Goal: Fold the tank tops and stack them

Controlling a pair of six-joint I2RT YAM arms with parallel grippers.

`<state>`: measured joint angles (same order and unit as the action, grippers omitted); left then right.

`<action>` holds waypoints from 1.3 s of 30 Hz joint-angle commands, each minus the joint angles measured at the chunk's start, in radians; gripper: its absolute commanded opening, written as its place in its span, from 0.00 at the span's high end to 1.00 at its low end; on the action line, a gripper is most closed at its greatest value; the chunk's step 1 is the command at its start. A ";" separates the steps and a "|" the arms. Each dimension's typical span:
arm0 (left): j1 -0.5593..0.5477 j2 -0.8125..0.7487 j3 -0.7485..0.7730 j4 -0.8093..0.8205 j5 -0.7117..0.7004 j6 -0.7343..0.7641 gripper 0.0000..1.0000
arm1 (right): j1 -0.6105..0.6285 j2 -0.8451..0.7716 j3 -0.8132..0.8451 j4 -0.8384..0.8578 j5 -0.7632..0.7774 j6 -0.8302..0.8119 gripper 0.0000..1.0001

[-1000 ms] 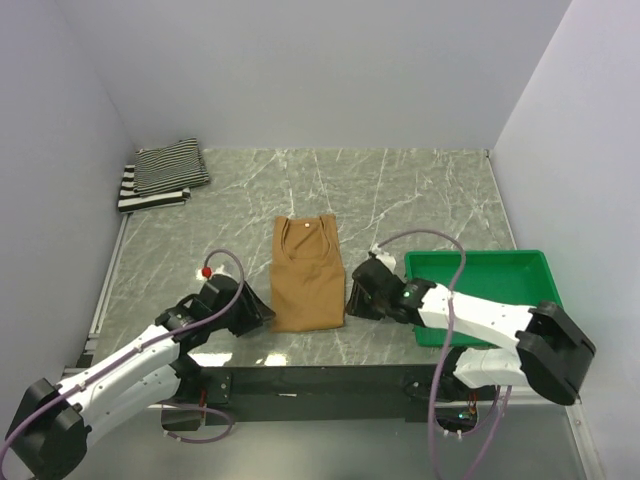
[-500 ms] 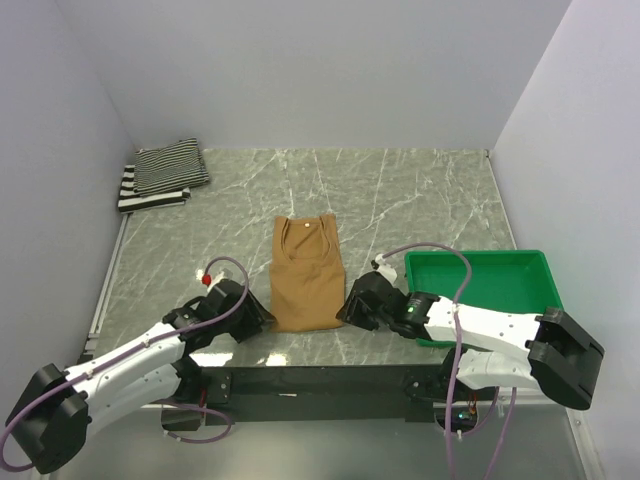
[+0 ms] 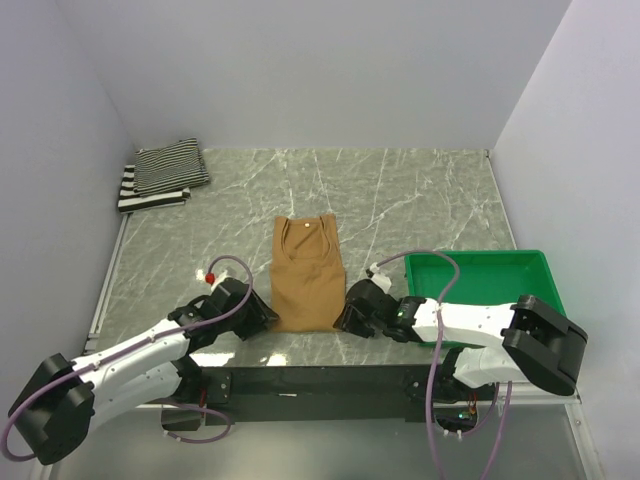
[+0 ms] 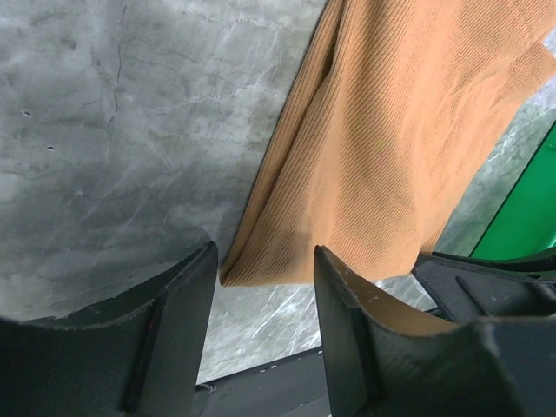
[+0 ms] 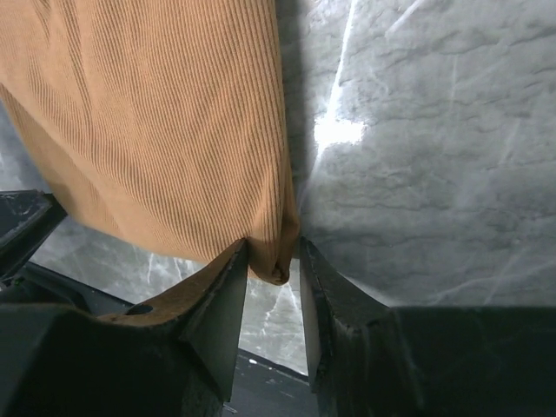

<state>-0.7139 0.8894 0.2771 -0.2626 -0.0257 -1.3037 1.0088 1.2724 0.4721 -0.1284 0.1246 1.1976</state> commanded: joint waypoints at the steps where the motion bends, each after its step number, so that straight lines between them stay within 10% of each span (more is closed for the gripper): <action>1: -0.012 0.032 -0.003 -0.059 -0.036 0.011 0.46 | 0.016 0.022 -0.035 -0.004 0.007 0.022 0.62; 13: -0.053 0.120 -0.010 -0.053 -0.039 0.007 0.63 | 0.020 0.041 -0.023 -0.019 0.021 0.014 0.74; 22: -0.056 0.120 0.059 -0.038 0.001 0.116 0.99 | 0.022 0.050 0.014 -0.037 0.027 -0.030 1.00; 39: -0.277 -0.214 0.117 -0.319 0.030 -0.020 0.99 | 0.306 -0.192 0.129 -0.319 0.139 0.072 1.00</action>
<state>-0.9653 0.7067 0.3286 -0.4992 0.0128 -1.2781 1.2755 1.1038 0.5152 -0.3691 0.1986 1.2316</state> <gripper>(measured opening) 0.018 0.020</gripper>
